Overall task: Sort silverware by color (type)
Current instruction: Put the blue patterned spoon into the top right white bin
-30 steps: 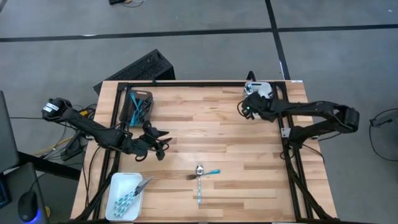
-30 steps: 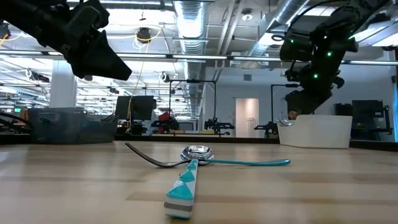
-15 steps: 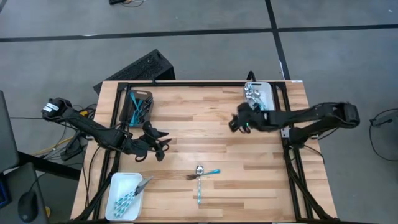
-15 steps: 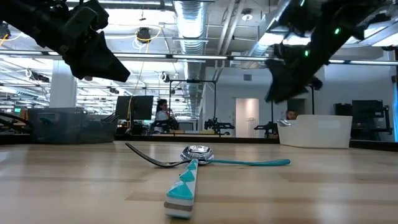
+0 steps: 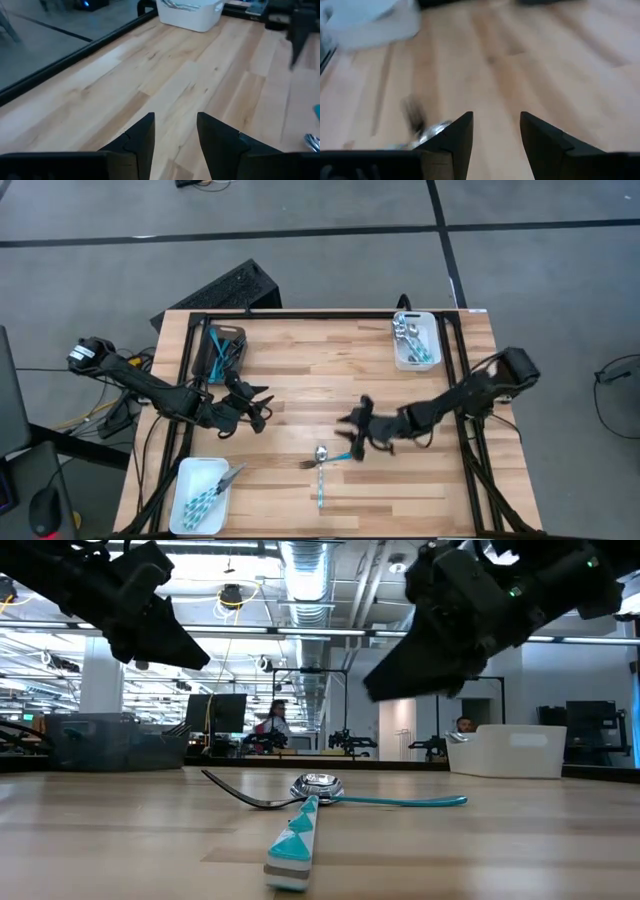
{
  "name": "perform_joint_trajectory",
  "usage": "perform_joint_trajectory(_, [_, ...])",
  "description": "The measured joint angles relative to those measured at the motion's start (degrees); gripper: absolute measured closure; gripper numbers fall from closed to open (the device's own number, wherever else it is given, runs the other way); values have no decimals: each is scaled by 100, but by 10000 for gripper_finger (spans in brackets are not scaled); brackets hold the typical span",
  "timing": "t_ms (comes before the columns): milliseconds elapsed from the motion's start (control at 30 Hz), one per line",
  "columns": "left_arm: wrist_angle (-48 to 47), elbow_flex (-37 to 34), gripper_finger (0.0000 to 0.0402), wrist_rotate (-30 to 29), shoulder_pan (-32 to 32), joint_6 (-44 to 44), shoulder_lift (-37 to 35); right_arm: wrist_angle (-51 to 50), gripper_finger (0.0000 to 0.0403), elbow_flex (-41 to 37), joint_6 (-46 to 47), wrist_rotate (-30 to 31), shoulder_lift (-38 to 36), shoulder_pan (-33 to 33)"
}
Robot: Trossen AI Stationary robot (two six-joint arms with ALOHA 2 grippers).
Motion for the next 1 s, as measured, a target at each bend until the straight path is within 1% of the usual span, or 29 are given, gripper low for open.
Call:
perform_joint_trajectory(133, [-40,0,268,173,0,-53,-1,-3,217,566,-151,-67,806,292])
perform_joint_trajectory(200, [-92,0,268,199,0,-116,0,-41,217,853,-154,-72,1112,344])
perform_joint_trajectory(267, [-86,0,268,190,0,-154,0,-292,217,1145,-29,-68,1345,339])
perform_joint_trajectory(333, [-100,0,268,190,0,-166,0,-606,217,1411,325,-67,1523,272])
perform_joint_trajectory(400, [-106,0,268,190,0,-183,0,-1020,217,1644,1121,-167,1681,146])
perform_joint_trajectory(467, [-136,0,268,198,0,-241,0,-1325,217,1799,1893,-625,1797,-18])
perform_joint_trajectory(533, [-144,0,268,220,0,-281,0,-1472,217,1857,2190,-1053,1884,-133])
perform_joint_trajectory(667, [-162,0,268,235,0,-293,0,-1491,218,1869,2313,-1399,1974,-181])
perform_joint_trajectory(800, [-164,0,268,235,0,-292,0,-1512,226,1870,2119,-1586,1970,-173])
perform_joint_trajectory(900, [-162,0,268,205,0,-288,0,-1507,246,1870,2061,-1661,1967,-134])
perform_joint_trajectory(1000, [-162,0,268,183,0,-277,0,-1527,278,1870,1986,-1850,1962,-132])
